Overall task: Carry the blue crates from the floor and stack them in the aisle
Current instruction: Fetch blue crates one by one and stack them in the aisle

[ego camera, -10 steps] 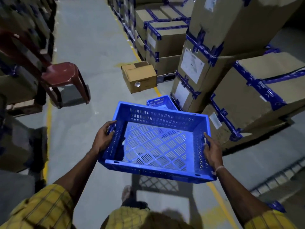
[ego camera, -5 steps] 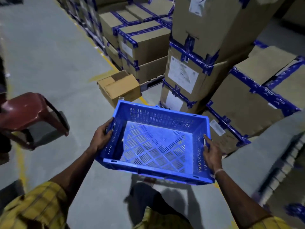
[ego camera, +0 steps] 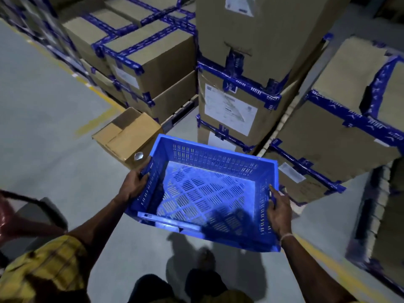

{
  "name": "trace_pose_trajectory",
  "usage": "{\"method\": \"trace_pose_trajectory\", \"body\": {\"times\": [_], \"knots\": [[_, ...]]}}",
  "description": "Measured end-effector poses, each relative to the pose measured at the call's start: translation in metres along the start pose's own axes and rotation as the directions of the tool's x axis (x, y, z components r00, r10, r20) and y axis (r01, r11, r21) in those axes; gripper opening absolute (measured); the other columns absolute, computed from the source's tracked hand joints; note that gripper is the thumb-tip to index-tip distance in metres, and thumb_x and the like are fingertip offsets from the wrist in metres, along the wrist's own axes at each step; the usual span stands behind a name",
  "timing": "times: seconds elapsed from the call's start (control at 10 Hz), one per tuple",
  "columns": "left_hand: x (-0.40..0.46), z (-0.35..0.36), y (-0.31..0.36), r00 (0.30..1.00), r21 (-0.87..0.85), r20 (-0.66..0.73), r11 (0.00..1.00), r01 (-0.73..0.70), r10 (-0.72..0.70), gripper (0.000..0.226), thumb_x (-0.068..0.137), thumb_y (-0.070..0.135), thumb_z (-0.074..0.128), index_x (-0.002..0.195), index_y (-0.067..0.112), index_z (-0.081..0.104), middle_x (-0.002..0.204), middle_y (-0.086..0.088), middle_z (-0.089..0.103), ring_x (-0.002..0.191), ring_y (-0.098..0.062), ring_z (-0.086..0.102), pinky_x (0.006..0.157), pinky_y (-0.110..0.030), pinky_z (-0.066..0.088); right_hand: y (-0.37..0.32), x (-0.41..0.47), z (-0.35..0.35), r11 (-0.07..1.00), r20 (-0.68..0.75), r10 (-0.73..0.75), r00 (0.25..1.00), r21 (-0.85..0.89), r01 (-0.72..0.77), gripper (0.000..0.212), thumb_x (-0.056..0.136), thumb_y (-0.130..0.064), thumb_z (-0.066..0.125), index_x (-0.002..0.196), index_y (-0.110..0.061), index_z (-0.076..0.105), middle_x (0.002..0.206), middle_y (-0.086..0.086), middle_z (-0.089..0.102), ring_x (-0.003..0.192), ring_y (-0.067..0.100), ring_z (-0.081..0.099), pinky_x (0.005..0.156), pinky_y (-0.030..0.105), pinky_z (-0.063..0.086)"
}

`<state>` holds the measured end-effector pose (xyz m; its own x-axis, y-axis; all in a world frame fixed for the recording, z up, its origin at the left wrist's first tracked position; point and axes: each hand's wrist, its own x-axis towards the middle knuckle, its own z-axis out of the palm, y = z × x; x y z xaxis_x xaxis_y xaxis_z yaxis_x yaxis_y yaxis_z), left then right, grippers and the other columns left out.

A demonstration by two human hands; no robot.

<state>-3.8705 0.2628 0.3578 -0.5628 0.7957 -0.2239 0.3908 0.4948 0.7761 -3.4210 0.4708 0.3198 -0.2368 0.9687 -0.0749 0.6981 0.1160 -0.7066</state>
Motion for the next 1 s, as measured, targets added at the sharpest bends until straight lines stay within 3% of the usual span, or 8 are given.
{"method": "trace_pose_trajectory", "body": {"times": [0.1, 0.2, 0.3, 0.4, 0.6, 0.7, 0.9, 1.0], "knots": [[0.049, -0.003, 0.008, 0.997, 0.013, 0.043, 0.998, -0.061, 0.060, 0.058, 0.101, 0.015, 0.052, 0.146, 0.049, 0.040, 0.131, 0.028, 0.060, 0.123, 0.004, 0.056, 0.104, -0.021, 0.043, -0.003, 0.018, 0.023, 0.999, -0.012, 0.046, 0.999, -0.012, -0.046, 0.055, 0.094, 0.002, 0.050, 0.146, -0.016, 0.050, 0.095, 0.013, 0.049, 0.090, 0.021, 0.046, 0.089, 0.037, 0.041], [0.108, -0.003, -0.010, 0.992, 0.058, 0.095, 0.994, -0.093, 0.087, 0.055, 0.104, 0.008, 0.050, 0.150, 0.036, 0.041, 0.134, 0.007, 0.063, 0.122, -0.001, 0.056, 0.115, -0.036, 0.039, -0.007, 0.028, 0.049, 0.990, -0.058, 0.134, 0.989, -0.033, -0.136, 0.061, 0.090, 0.005, 0.051, 0.146, -0.017, 0.050, 0.097, 0.014, 0.049, 0.084, 0.016, 0.042, 0.081, 0.030, 0.038], [0.167, 0.006, -0.023, 0.987, 0.041, 0.155, 0.998, -0.054, 0.047, 0.053, 0.103, 0.007, 0.052, 0.148, 0.034, 0.046, 0.127, 0.004, 0.065, 0.114, -0.004, 0.060, 0.102, -0.019, 0.047, -0.010, 0.041, 0.080, 0.984, -0.116, 0.169, 0.979, -0.030, -0.174, 0.063, 0.089, 0.007, 0.052, 0.147, -0.018, 0.048, 0.105, 0.019, 0.053, 0.081, 0.010, 0.037, 0.080, 0.027, 0.036], [0.219, 0.025, -0.041, 0.980, 0.003, 0.186, 0.998, -0.068, 0.066, 0.058, 0.101, -0.001, 0.051, 0.121, 0.053, 0.057, 0.093, 0.043, 0.062, 0.085, 0.031, 0.053, 0.078, 0.006, 0.039, -0.007, 0.052, 0.112, 0.976, -0.167, 0.204, 0.965, -0.037, -0.212, 0.064, 0.089, 0.008, 0.051, 0.147, -0.018, 0.048, 0.108, 0.022, 0.054, 0.078, 0.015, 0.041, 0.076, 0.025, 0.034], [0.329, 0.079, -0.123, 0.926, -0.092, 0.366, 0.994, -0.063, 0.092, 0.057, 0.103, 0.005, 0.050, 0.137, 0.051, 0.055, 0.133, 0.005, 0.065, 0.123, -0.016, 0.061, 0.102, -0.035, 0.049, 0.039, 0.085, 0.206, 0.956, -0.256, 0.268, 0.929, -0.046, -0.289, 0.066, 0.089, 0.006, 0.054, 0.149, -0.021, 0.045, 0.088, 0.019, 0.048, 0.071, -0.002, 0.042, 0.070, 0.024, 0.030], [0.361, 0.116, -0.150, 0.895, -0.159, 0.419, 0.983, -0.091, 0.150, 0.039, 0.109, 0.018, 0.042, 0.109, 0.029, 0.079, 0.098, -0.001, 0.075, 0.088, -0.020, 0.074, 0.077, -0.036, 0.063, 0.072, 0.103, 0.252, 0.946, -0.301, 0.296, 0.906, -0.041, -0.322, 0.070, 0.093, 0.002, 0.053, 0.154, -0.027, 0.036, 0.091, 0.014, 0.045, 0.070, 0.001, 0.040, 0.073, 0.028, 0.033], [0.413, 0.201, -0.231, 0.926, -0.249, 0.358, 0.968, -0.034, 0.124, 0.046, 0.104, 0.012, 0.052, 0.147, 0.028, 0.047, 0.114, 0.015, 0.073, 0.098, -0.004, 0.070, 0.082, -0.023, 0.059, 0.149, 0.142, 0.338, 0.928, -0.312, 0.347, 0.884, -0.020, -0.371, 0.075, 0.095, -0.004, 0.052, 0.159, -0.027, 0.021, 0.110, 0.016, 0.047, 0.088, 0.024, 0.049, 0.086, 0.039, 0.042], [0.432, 0.235, -0.258, 0.934, -0.189, 0.315, 0.976, -0.112, 0.168, 0.051, 0.104, 0.007, 0.051, 0.148, 0.033, 0.049, 0.125, 0.003, 0.070, 0.114, -0.020, 0.067, 0.093, -0.036, 0.057, 0.180, 0.160, 0.364, 0.919, -0.300, 0.365, 0.881, -0.033, -0.392, 0.074, 0.096, -0.006, 0.053, 0.159, -0.027, 0.019, 0.116, 0.018, 0.047, 0.099, 0.032, 0.054, 0.092, 0.044, 0.044]]}}
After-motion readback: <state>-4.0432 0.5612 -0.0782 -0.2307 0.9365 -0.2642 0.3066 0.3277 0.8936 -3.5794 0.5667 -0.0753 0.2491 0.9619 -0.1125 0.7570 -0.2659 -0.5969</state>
